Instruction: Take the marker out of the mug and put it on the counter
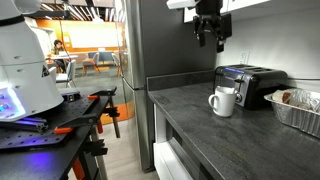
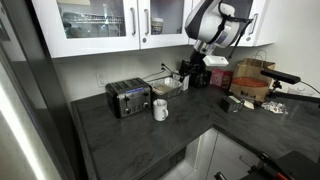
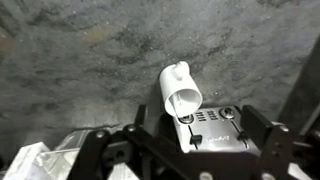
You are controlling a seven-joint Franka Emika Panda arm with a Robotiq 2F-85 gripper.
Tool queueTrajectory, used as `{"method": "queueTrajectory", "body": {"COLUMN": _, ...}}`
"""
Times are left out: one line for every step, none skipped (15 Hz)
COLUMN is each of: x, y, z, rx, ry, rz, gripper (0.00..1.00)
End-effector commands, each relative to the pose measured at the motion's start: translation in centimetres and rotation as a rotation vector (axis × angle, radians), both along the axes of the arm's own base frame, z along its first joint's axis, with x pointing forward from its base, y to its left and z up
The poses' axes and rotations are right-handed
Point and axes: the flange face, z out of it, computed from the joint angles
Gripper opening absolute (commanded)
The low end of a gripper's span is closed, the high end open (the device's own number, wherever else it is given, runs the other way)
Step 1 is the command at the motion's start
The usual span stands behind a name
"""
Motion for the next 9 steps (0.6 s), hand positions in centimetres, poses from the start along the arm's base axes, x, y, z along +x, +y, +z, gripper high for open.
{"method": "queueTrajectory", "body": {"x": 5.6, "y": 0.2, "z": -3.9, "rx": -0.009, "ry": -0.011, "rz": 0.088, "gripper": 1.0}}
{"method": "queueTrajectory", "body": {"x": 7.0, "y": 0.2, "z": -5.4, "rx": -0.014, "ry": -0.011, "rz": 0.098, "gripper": 1.0}}
{"method": "queueTrajectory", "body": {"x": 8.3, "y": 0.3, "z": -6.7, "rx": -0.01, "ry": -0.008, "rz": 0.118, "gripper": 1.0}}
{"method": "queueTrajectory", "body": {"x": 9.4, "y": 0.4, "z": -8.3, "rx": -0.019, "ry": 0.002, "rz": 0.133, "gripper": 1.0}}
{"method": "queueTrajectory", "body": {"x": 10.3, "y": 0.8, "z": -9.4, "rx": -0.025, "ry": 0.015, "rz": 0.167, "gripper": 1.0}}
{"method": "queueTrajectory", "body": {"x": 10.9, "y": 1.0, "z": -10.6, "rx": -0.036, "ry": 0.05, "rz": 0.201, "gripper": 1.0}}
{"method": "queueTrajectory", "body": {"x": 9.4, "y": 0.8, "z": -9.9, "rx": -0.033, "ry": 0.034, "rz": 0.16, "gripper": 1.0}}
{"method": "queueTrajectory", "body": {"x": 10.1, "y": 1.1, "z": -10.9, "rx": -0.039, "ry": 0.039, "rz": 0.18, "gripper": 1.0}}
{"method": "queueTrajectory", "body": {"x": 10.6, "y": 1.2, "z": -11.4, "rx": -0.042, "ry": 0.038, "rz": 0.189, "gripper": 1.0}}
